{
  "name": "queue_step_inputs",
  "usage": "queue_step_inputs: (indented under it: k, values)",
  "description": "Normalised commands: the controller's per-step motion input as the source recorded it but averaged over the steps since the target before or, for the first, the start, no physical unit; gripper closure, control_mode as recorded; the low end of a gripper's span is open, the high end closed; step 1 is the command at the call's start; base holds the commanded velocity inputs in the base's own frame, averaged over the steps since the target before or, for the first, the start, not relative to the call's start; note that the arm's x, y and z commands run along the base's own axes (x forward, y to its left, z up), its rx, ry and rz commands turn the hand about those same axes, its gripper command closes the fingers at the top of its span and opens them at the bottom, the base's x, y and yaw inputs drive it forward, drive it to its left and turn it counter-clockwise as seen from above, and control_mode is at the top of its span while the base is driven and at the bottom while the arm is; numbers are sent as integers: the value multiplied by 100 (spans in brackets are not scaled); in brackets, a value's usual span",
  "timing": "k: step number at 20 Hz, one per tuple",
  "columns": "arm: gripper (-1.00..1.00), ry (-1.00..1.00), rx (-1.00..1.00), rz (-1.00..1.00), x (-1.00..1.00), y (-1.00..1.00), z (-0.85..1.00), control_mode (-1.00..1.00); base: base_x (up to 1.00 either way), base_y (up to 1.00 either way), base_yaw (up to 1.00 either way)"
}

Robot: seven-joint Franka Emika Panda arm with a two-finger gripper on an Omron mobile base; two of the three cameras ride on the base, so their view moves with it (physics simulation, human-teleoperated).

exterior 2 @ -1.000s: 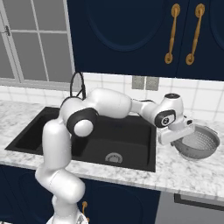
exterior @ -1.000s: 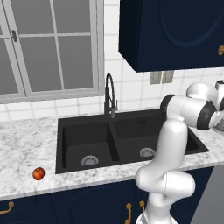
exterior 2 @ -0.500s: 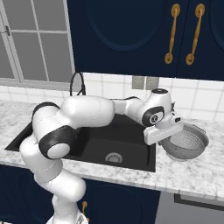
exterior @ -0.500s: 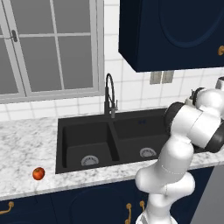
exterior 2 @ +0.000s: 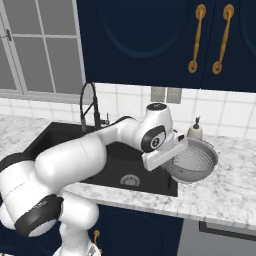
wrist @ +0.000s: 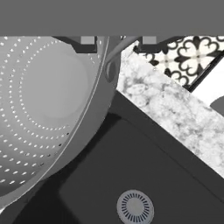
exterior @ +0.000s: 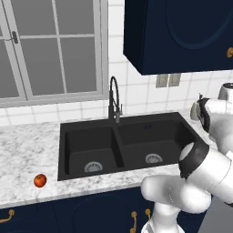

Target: Put the colander in the sink, put the apple in the colander, and turn on the sink faucet and pour water over the colander.

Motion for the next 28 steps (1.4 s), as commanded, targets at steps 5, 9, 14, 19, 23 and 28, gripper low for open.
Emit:
queue_step_inputs:
  k: [5,9,14,19,23,28]
  values:
    - [100,-3,-12,6,-31,71,12,-100,0,0,0]
    - [100,-12,-12,7,-30,63,13,-100,0,0,0]
    - [100,-15,-13,8,-30,65,12,-100,0,0,0]
    - [100,-3,-10,8,-13,75,5,-100,0,0,0]
    - [100,5,0,7,-1,64,9,-100,0,0,0]
    - [100,14,0,11,0,68,20,-100,0,0,0]
